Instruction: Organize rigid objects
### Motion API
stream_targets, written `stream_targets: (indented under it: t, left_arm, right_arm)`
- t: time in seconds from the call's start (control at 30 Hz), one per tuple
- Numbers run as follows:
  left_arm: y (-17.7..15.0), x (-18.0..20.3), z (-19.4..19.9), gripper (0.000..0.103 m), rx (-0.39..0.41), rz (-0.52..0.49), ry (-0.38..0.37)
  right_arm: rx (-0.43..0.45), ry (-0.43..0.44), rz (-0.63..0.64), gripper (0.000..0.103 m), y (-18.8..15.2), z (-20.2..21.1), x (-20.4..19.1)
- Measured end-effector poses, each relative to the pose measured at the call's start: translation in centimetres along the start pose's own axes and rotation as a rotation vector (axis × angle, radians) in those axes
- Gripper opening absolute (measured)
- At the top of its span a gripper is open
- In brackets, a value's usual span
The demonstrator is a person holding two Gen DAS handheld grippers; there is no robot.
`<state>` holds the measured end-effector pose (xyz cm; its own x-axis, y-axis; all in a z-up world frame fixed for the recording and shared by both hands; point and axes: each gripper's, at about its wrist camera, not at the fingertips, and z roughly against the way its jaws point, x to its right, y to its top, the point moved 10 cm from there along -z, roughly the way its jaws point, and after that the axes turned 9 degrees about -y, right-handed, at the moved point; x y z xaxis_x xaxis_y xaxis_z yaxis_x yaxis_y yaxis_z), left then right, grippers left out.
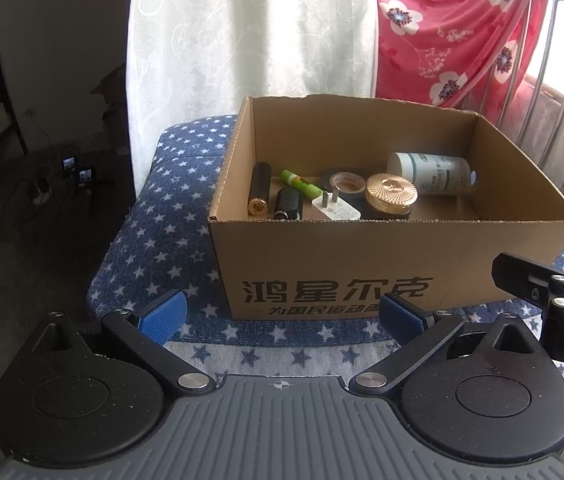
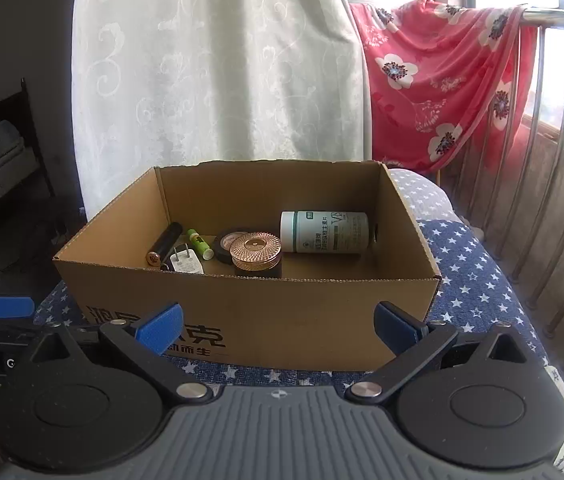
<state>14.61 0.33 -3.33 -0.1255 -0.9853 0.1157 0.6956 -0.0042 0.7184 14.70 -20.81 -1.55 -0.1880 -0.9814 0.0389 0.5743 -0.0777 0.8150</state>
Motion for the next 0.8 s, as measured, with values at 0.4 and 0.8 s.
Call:
stream_targets:
  t: [0.4, 0.8]
  left_arm:
    - [0.6, -0.5, -0.3, 0.103, -0.003, -0.009, 0.036]
    - [0.7, -0.9, -0.9, 0.103, -0.019, -0.006, 0.041]
  right_arm:
    - [-0.063, -0.006, 0.005, 0.103, -0.4, -1.5, -0.4]
    - [-0.073, -0.008, 0.008, 0.103, -0.3, -2.0, -0.5]
